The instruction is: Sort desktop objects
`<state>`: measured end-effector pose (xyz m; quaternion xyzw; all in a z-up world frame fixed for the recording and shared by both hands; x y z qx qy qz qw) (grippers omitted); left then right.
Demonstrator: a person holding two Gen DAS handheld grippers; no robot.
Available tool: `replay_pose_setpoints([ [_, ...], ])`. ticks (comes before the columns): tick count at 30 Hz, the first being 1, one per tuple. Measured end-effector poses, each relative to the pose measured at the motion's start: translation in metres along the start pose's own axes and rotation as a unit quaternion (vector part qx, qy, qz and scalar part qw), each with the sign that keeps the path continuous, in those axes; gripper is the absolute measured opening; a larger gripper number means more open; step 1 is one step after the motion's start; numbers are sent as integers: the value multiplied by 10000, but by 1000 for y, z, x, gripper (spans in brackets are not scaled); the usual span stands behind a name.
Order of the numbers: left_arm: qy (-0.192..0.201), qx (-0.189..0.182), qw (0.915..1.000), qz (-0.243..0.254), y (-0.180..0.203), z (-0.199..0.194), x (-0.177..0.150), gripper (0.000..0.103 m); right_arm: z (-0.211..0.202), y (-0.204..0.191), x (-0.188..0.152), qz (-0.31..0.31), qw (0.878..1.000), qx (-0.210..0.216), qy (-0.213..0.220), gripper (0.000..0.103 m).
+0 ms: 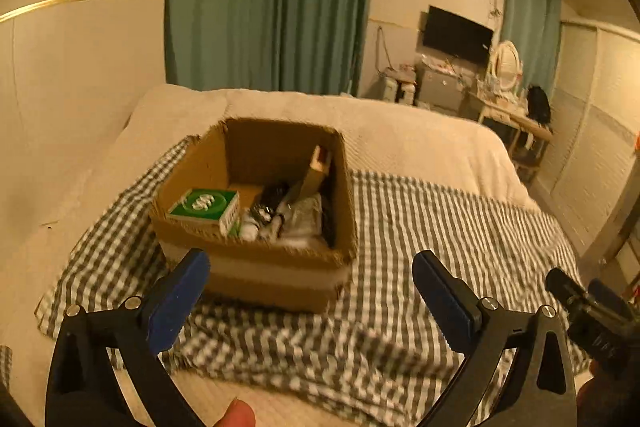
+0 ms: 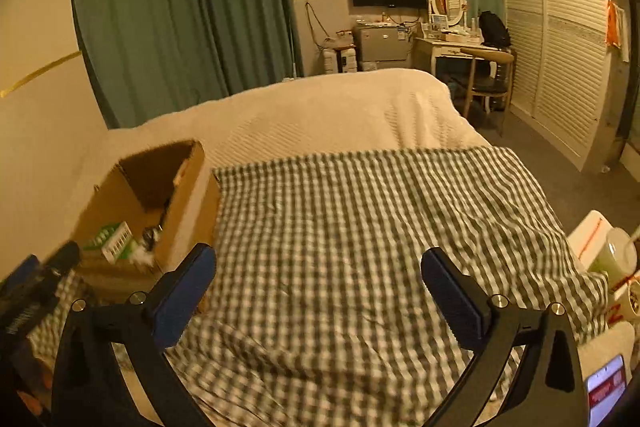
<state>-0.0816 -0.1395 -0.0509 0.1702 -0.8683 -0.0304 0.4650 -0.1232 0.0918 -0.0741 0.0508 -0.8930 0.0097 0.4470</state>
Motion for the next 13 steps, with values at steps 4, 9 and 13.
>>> replay_pose_setpoints([
  [4, 124, 246, 9995, 159, -5, -3, -6, 103, -3, 9, -35, 89, 9999, -85, -104, 103],
  [9, 297, 263, 9990, 182, -5, -8, -3, 103, -12, 14, -27, 175, 9998, -79, -3, 103],
  [13, 415, 347, 9970, 551, 3, -9, -9, 103, -20, 10, -18, 59, 9999, -42, 133, 103],
])
Point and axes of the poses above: each gripper's, at about its wrist camera, not at the fingertips, and z roughly the way its jaws point, y to its right, x to its top, the point moved 10 cm from there along z, roughly the way its jaws point, and after that the axes turned 10 degrees about -z, right-handed, at the moved point
